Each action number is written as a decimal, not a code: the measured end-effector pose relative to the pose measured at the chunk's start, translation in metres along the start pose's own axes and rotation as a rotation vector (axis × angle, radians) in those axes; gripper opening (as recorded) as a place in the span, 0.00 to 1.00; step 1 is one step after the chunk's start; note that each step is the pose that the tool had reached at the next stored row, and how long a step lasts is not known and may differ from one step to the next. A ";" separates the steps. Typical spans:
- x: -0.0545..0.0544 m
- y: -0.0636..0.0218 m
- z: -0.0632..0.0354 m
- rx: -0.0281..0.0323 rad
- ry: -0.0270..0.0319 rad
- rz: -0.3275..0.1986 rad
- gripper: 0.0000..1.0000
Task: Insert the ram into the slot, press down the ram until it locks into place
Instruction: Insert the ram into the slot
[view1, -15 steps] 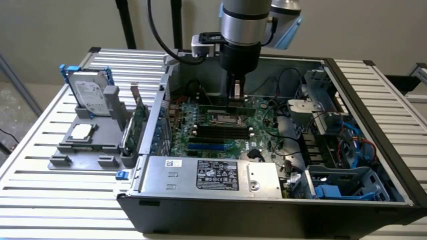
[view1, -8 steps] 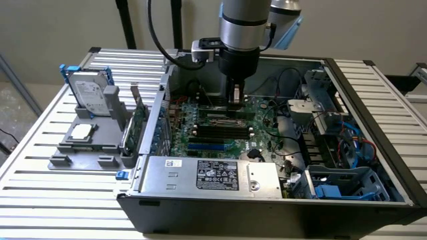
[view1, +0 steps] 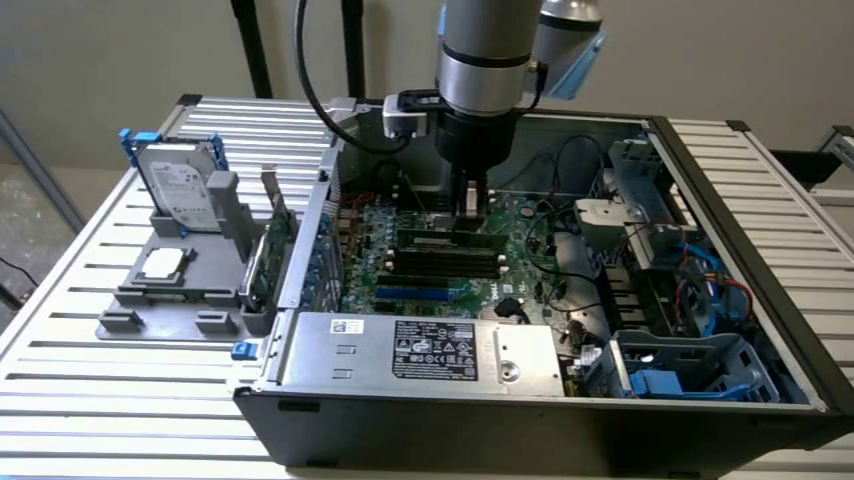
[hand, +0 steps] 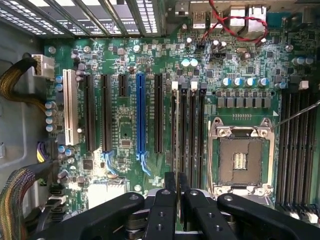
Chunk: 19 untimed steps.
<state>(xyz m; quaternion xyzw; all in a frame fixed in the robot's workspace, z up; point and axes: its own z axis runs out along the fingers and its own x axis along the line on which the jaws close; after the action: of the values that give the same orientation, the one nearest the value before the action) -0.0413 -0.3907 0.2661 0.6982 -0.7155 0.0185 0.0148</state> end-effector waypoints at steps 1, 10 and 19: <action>0.000 0.0000 0.0019 0.0001 0.0017 0.000 0.13; -0.003 0.0005 0.0175 0.0005 0.0217 0.000 0.13; -0.009 0.0008 0.0242 0.0008 0.0323 0.000 0.13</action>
<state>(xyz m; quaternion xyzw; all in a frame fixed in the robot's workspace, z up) -0.0418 -0.3831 0.2415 0.6979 -0.7151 0.0301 0.0261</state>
